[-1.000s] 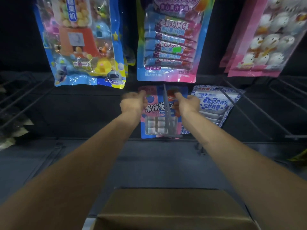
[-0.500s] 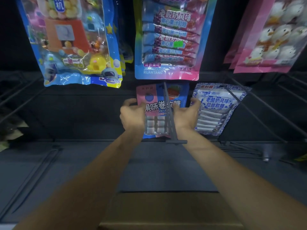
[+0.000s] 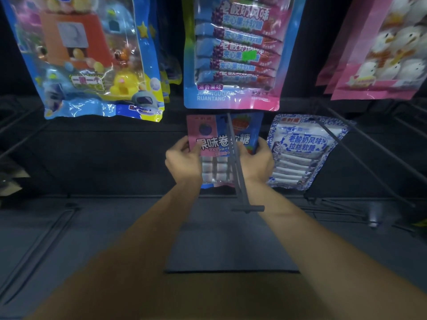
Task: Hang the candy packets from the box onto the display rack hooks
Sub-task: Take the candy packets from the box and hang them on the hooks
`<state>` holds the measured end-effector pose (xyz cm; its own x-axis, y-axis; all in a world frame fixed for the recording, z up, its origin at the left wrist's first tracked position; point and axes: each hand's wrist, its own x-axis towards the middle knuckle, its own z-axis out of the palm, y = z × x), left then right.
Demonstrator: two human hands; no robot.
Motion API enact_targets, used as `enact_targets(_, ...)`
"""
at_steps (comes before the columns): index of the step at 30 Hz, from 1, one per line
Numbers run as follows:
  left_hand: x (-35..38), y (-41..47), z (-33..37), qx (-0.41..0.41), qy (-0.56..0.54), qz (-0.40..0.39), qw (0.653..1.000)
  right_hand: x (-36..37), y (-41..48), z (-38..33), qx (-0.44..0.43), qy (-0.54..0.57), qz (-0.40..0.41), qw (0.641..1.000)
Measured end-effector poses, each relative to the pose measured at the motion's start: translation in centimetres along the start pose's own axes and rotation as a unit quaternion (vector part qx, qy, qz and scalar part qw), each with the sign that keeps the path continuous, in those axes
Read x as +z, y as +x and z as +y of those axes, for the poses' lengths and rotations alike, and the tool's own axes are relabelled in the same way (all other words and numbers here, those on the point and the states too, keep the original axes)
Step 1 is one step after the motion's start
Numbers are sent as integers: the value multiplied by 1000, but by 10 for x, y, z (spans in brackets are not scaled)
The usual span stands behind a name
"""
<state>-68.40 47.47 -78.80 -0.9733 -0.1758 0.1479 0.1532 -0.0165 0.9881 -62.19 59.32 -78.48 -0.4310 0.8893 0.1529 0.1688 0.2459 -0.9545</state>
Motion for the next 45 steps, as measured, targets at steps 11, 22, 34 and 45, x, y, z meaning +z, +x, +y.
enact_targets(11,-17,-14,-15,80,46,-80,993,-6,-16,16,-27,13,-23,999)
enact_targets(22,-16,-17,-28,87,71,-72,991,-8,-17,20,-23,15,-57,998)
enact_targets(34,-20,-39,-22,48,114,-40,992,-11,-22,24,10,13,-71,997)
enact_targets(45,-54,-62,18,-64,223,-144,962,-59,-52,20,9,-51,-144,988)
